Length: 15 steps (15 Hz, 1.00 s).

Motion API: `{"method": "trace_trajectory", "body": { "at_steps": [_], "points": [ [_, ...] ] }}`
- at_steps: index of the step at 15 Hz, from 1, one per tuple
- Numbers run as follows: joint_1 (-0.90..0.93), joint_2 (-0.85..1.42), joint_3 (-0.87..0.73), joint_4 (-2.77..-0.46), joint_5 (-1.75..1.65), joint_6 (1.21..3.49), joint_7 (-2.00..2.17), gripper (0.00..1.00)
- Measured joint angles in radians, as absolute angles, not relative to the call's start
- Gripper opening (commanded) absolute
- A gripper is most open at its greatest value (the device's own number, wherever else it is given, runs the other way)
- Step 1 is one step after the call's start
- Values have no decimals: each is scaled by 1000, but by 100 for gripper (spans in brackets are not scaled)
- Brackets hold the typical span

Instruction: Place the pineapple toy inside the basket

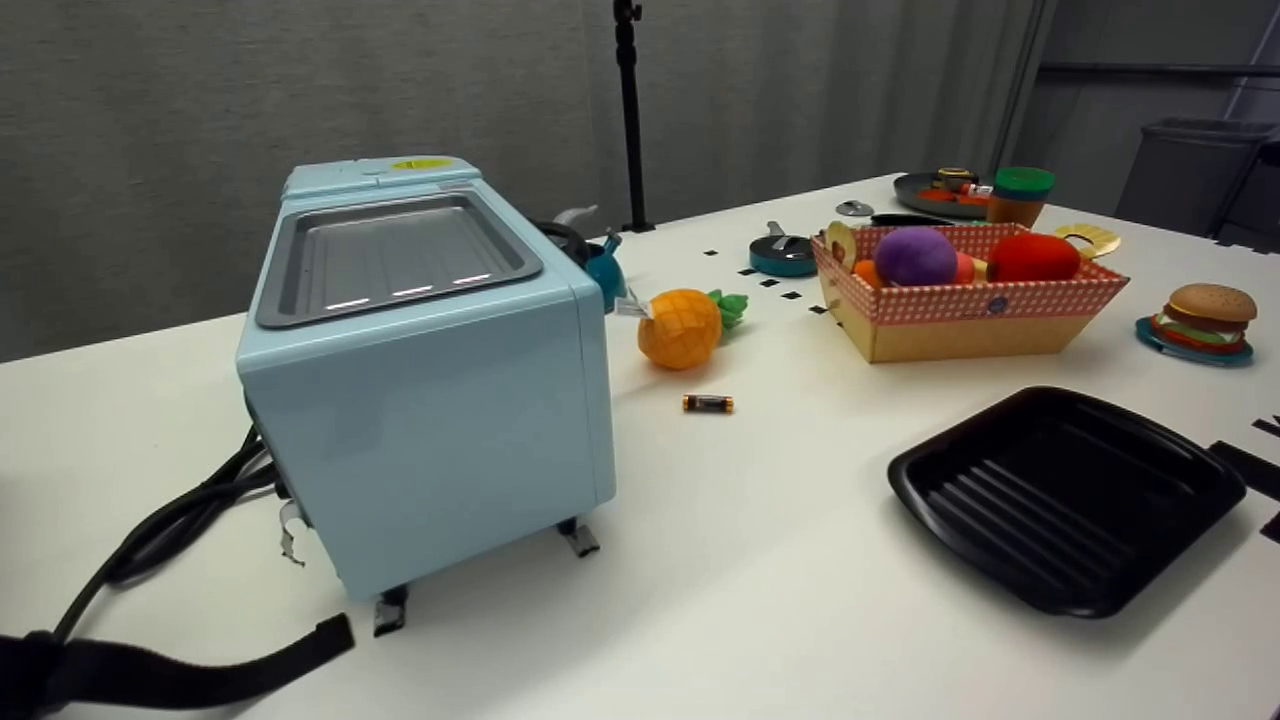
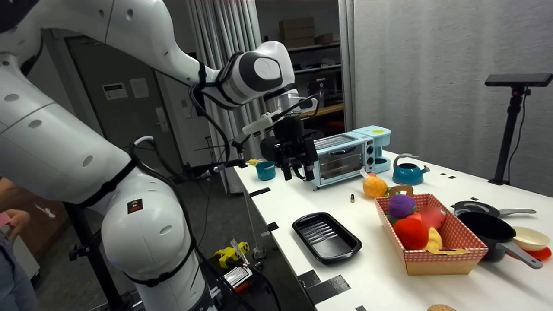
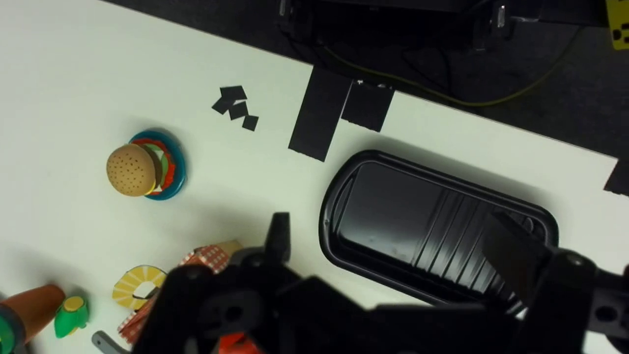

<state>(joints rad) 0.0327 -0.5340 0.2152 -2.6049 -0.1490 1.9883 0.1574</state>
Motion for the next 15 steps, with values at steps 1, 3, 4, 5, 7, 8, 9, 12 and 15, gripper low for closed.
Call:
{"method": "trace_trajectory", "body": {
  "at_steps": [1, 3, 4, 5, 7, 8, 9, 12, 15],
  "points": [
    [39, -519, 215, -2596, -149, 2014, 157, 100],
    [52, -485, 215, -2571, -149, 2065, 157, 100],
    [59, -466, 215, -2556, -149, 2090, 157, 100],
    [67, -446, 216, -2539, -149, 2113, 156, 100],
    [81, -403, 216, -2502, -148, 2154, 154, 100],
    [88, -380, 216, -2482, -147, 2173, 152, 100],
    [94, -356, 216, -2461, -142, 2189, 149, 100],
    [110, -281, 216, -2397, -125, 2231, 129, 100],
    [122, -208, 216, -2336, -107, 2260, 103, 100]
  ]
}}
